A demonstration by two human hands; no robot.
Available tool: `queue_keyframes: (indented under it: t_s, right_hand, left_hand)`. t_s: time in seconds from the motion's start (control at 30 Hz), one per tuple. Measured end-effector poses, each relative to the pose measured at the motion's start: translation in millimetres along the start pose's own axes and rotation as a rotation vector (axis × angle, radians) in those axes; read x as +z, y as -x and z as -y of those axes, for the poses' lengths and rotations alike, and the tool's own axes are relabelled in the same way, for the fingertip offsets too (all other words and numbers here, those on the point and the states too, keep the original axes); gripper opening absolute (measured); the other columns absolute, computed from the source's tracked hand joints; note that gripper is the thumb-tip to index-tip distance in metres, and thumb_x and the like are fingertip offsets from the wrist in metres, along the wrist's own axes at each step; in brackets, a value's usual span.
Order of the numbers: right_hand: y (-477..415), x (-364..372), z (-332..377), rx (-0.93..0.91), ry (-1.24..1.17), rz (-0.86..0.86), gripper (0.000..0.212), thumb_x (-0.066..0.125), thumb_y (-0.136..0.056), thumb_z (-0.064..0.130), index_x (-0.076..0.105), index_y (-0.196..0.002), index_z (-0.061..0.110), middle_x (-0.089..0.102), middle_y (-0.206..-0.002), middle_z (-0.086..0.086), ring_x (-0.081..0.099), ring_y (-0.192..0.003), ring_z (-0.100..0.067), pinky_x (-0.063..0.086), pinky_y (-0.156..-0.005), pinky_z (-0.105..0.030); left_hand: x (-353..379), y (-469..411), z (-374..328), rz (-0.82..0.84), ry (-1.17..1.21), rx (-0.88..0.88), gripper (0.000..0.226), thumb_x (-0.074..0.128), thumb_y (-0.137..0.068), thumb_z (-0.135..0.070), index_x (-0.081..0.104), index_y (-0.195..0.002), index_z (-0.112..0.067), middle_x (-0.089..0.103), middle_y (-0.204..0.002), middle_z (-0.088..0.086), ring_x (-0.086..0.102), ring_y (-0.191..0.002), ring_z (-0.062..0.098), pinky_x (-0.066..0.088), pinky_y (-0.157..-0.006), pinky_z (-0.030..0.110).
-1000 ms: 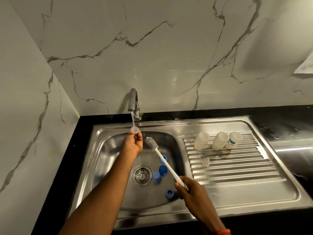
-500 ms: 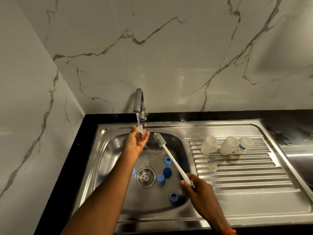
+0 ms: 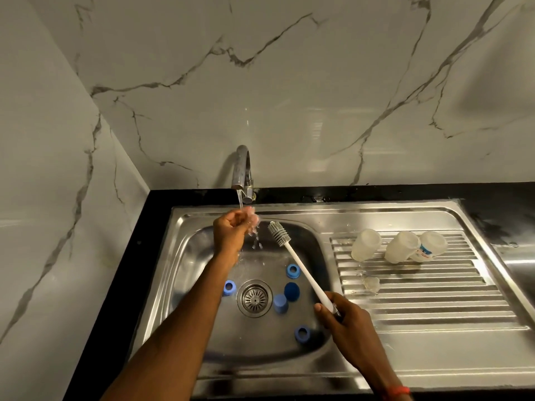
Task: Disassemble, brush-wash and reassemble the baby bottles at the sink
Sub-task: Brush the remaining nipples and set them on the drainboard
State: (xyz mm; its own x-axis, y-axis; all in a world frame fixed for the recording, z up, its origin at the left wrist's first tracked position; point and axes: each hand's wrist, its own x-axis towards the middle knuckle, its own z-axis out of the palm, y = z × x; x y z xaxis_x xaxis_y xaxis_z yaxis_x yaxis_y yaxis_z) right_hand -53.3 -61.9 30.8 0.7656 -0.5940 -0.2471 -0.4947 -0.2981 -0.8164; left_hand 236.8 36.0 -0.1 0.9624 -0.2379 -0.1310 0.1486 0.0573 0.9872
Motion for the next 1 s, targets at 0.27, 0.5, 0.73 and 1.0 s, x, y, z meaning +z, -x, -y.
queue_keyframes:
  t_s: [0.27,0.5,0.73,1.0]
  right_hand:
    - [-2,0,-3,-0.009,-0.018,-0.004,0.027,0.067,-0.093,0.033,0.067,-0.119,0.026,0.069,-0.076,0.006,0.063,-0.065,-0.001,0.048,-0.057,-0.015]
    - [-2,1,-5,-0.025,-0.021,-0.001,0.024,0.067,-0.093,0.032,0.067,-0.116,0.027,0.068,-0.075,0.005,0.063,-0.068,-0.002,0.048,-0.059,-0.014]
    - [-2,-2,-9,-0.019,-0.015,-0.012,0.025,0.067,-0.092,0.035,0.066,-0.117,0.031,0.066,-0.072,0.004,0.062,-0.066,-0.003,0.049,-0.058,-0.016]
    - [-3,-2,-12,-0.046,0.006,-0.009,0.021,0.066,-0.093,0.034,0.065,-0.113,0.031,0.066,-0.073,0.005,0.061,-0.068,0.0,0.047,-0.059,-0.014]
  left_hand:
    - [-5,-8,4,-0.182,0.252,-0.263,0.009,0.073,-0.088,-0.008,0.068,-0.095,-0.011,0.069,-0.084,0.01,0.059,-0.056,0.01,0.047,-0.047,0.018]
    - [3,-9,10,-0.172,0.602,-0.699,0.015,0.055,-0.101,-0.015,0.062,-0.09,-0.009,0.058,-0.051,0.001,0.047,-0.05,0.006,0.043,-0.045,0.018]
    - [7,-8,6,-0.147,0.712,-0.663,0.018,0.064,-0.096,-0.025,0.066,-0.096,-0.007,0.065,-0.072,0.004,0.058,-0.063,0.01,0.053,-0.053,0.021]
    - [5,-3,5,-0.194,0.573,-0.602,0.013,0.061,-0.099,-0.019,0.067,-0.088,-0.016,0.059,-0.056,0.0,0.049,-0.055,0.007,0.045,-0.045,0.018]
